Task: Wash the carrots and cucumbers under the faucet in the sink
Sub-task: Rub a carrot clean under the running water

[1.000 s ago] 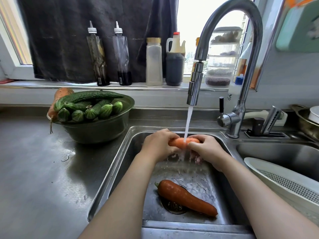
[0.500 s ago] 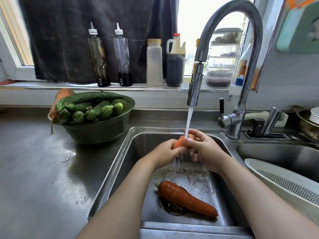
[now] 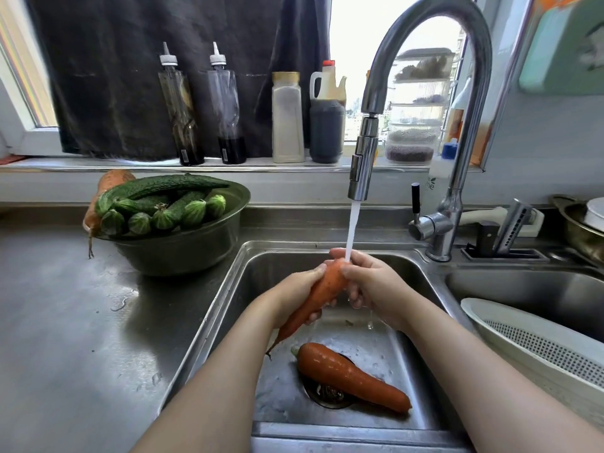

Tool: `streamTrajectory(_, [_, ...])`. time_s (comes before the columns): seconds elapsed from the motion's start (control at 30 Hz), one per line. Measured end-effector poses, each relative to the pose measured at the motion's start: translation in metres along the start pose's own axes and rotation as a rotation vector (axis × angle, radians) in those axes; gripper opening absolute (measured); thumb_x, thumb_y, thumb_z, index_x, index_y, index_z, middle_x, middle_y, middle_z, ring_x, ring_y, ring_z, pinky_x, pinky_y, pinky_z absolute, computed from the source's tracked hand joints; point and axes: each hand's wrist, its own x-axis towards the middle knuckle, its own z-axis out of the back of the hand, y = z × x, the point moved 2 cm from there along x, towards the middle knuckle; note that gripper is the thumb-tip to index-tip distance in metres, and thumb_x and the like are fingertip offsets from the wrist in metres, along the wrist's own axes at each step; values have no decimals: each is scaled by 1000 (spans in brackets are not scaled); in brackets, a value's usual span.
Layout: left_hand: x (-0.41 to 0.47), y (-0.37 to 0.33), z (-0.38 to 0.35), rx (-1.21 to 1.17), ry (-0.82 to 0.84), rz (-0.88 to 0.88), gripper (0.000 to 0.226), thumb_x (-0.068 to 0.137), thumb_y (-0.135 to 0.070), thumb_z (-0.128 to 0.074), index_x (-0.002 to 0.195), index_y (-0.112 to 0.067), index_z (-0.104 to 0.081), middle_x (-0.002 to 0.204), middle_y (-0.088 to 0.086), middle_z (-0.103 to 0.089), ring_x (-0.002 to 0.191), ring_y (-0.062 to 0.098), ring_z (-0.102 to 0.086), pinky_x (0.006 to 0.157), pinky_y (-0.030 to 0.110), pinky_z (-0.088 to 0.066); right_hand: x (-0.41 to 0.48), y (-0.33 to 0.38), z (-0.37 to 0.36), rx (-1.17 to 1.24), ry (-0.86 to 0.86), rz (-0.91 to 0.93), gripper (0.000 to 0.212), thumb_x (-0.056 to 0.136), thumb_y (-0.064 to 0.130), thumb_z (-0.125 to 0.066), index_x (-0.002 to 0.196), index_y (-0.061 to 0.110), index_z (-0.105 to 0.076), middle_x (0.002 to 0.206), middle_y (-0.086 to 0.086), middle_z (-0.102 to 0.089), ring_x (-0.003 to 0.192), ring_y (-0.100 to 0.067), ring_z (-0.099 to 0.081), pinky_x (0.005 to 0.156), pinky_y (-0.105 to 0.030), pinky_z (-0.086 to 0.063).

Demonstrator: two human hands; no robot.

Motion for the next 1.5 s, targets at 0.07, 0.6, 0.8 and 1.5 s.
streamTrajectory(0.07, [-1,-4,-5,24,61,-59,69,95,-76,-43,118,-18,-70,97,12,-68,59,16,-54,52,27,-43,1,-1,-2,-64,-52,11,20,104,17,-57,122,18,-66,56,3,-60,49,-15,-48,44,-23,-39])
streamTrajectory(0.6, [5,-8,-11,88,-1,-126,61,83,-62,-73,126,-21,-57,106,11,-73,75,17,-65,61,30,-51,2,6,4,-71,-108,42,19,102,27,-64,106,11,-74,64,-1,-65,45,-13,-47,47,-29,-45])
streamTrajectory(0.8, [4,-12,-17,132,-61,-206,42,91,-49,-73,119,-22,-57,108,8,-72,79,19,-73,69,32,-58,1,8,9,-60,-200,67,15,92,25,-77,98,11,-78,89,-11,-78,72,-21,-74,63,-31,-59])
streamTrajectory(1.5, [1,-16,-26,94,-2,-110,58,104,-61,-39,118,-12,-67,95,8,-75,68,16,-65,64,30,-53,11,3,16,-308,-234,165,30,106,23,-50,98,3,-70,86,-24,-69,75,-28,-64,70,-45,-57])
